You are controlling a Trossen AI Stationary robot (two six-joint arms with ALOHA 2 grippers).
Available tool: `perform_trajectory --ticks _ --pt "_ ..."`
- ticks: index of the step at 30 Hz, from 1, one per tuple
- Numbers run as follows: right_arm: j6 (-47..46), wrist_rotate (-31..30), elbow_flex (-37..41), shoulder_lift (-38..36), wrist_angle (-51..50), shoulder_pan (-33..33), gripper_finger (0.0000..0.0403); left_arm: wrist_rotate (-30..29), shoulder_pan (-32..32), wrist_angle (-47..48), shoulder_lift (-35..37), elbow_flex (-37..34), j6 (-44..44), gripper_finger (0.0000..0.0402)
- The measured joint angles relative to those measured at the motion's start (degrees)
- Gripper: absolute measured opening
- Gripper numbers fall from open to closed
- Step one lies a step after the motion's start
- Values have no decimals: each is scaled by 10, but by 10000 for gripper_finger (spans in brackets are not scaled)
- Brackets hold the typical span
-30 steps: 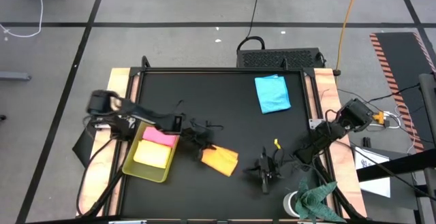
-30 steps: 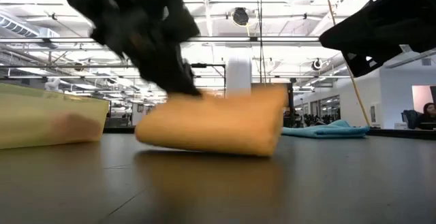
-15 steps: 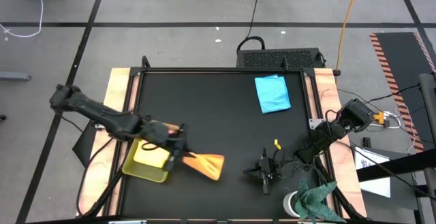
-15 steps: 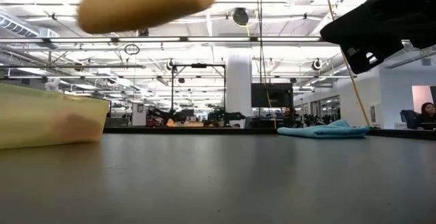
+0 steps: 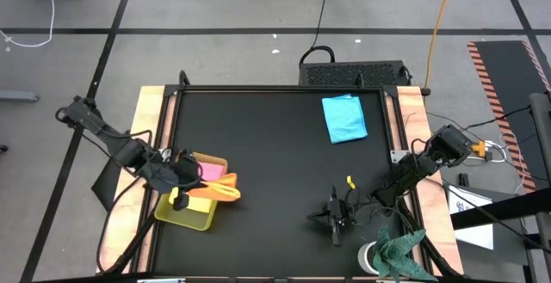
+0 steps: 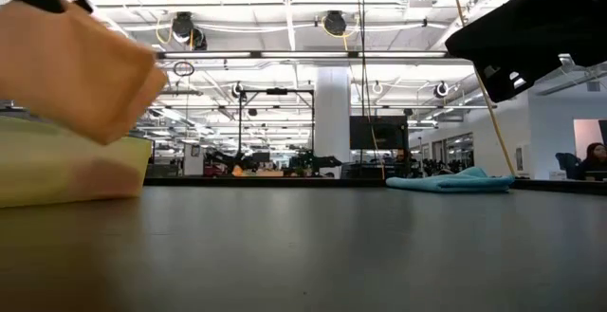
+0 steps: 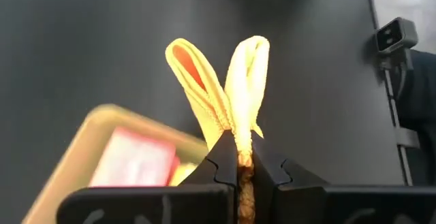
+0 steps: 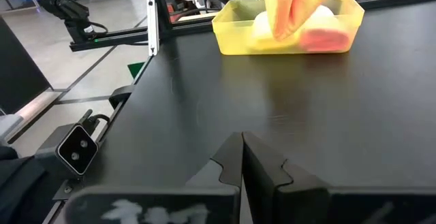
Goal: Fold microfiber towels
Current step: Put the orange microfiber towel into the yellow bin
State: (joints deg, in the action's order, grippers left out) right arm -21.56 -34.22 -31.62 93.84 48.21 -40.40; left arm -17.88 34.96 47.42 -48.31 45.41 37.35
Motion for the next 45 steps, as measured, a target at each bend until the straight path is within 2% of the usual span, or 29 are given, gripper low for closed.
perform_trajectory --ticks 7,16,21,28,34,38,41,45 --pt "0 0 0 0 0 0 0 18 56 46 22 0 122 10" --pt "0 0 0 0 0 0 0 84 139 178 23 0 358 10" --pt "0 0 0 0 0 0 0 89 181 217 23 0 431 10" --pt "0 0 0 0 0 0 0 65 218 171 14 0 464 10" --pt "0 0 0 0 -1 0 0 13 245 47 3 0 408 10" --pt "0 0 0 0 -1 0 0 -23 266 90 3 -4 438 10" --pt "0 0 0 0 -1 0 0 -18 277 99 2 -39 483 10" --pt "0 0 0 0 -1 0 0 18 289 45 3 -111 525 10"
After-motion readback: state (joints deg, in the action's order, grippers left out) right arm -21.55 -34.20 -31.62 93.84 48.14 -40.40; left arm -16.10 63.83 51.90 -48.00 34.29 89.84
